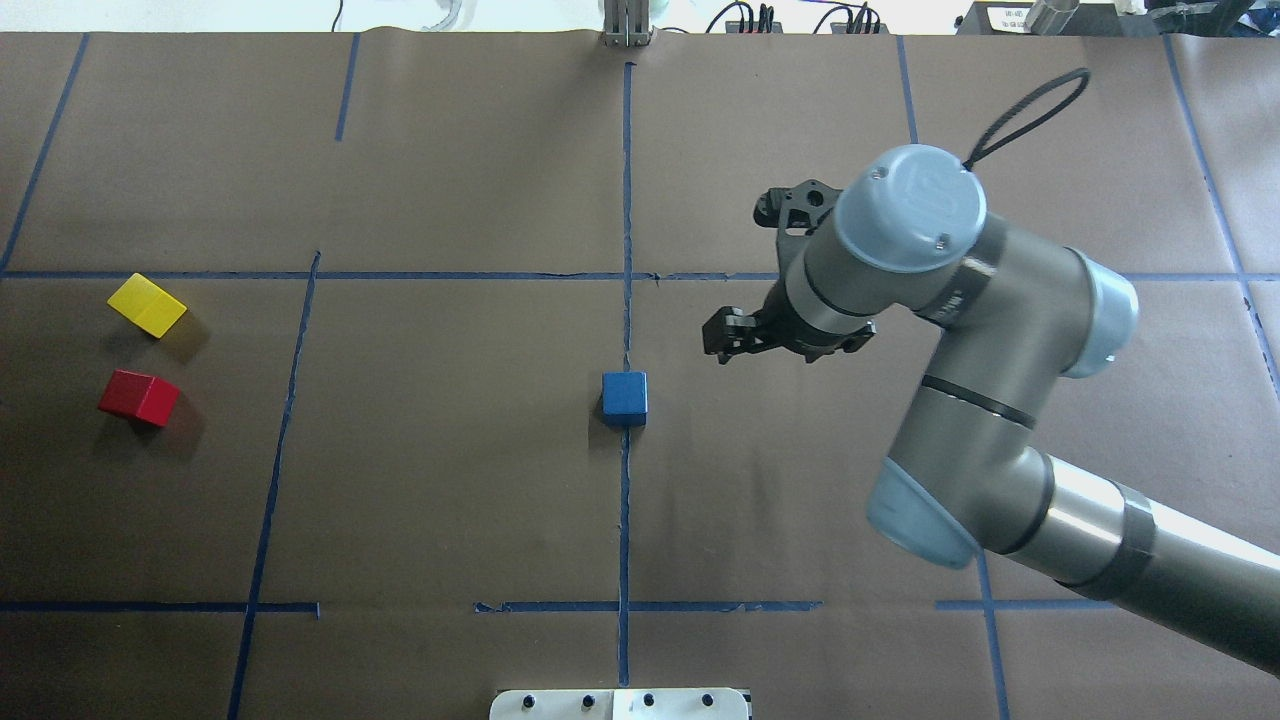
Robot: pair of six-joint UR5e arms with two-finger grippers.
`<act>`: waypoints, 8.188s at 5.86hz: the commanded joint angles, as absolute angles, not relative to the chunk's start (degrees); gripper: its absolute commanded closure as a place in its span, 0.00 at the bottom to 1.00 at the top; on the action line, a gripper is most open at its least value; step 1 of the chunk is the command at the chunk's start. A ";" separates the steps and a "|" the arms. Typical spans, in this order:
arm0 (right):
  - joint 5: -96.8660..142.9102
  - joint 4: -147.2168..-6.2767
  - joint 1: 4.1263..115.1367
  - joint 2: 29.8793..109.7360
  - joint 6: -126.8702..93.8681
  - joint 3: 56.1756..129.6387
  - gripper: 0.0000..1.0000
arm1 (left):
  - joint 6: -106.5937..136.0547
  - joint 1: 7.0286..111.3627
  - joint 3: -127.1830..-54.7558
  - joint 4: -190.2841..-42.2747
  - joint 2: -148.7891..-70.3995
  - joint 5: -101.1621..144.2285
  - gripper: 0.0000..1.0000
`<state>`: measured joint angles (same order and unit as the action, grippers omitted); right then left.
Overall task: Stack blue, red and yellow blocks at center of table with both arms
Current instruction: 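Release the blue cube at center and raise the right gripper away, then lower the left gripper onto the red cube and close on it, then carry the red cube with the left gripper onto the blue cube, then open the left gripper and lift it back toward the yellow cube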
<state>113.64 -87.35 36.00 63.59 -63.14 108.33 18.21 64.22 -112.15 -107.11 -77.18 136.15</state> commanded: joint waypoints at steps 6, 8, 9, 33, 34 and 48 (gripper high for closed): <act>114.26 -87.28 37.18 69.96 -61.79 114.52 0.00 | 37.80 52.29 -98.09 -114.00 -88.59 126.84 0.00; 114.26 -87.28 37.18 69.87 -61.79 114.52 0.00 | 37.62 51.60 -97.48 -114.08 -88.59 124.63 0.02; 114.26 -87.28 37.18 69.87 -61.79 114.52 0.00 | 37.62 50.90 -96.86 -114.08 -88.68 124.63 0.11; 130.34 -87.19 58.54 85.08 -36.91 116.72 0.00 | 68.55 28.65 -83.06 -84.20 -143.96 112.59 1.00; 130.25 -87.19 58.54 84.99 -37.00 116.72 0.00 | 68.55 28.65 -83.06 -84.29 -143.96 112.59 1.00; 130.25 -87.19 58.45 84.90 -36.65 116.89 0.00 | 35.01 50.21 -108.90 -84.37 -115.01 120.30 0.00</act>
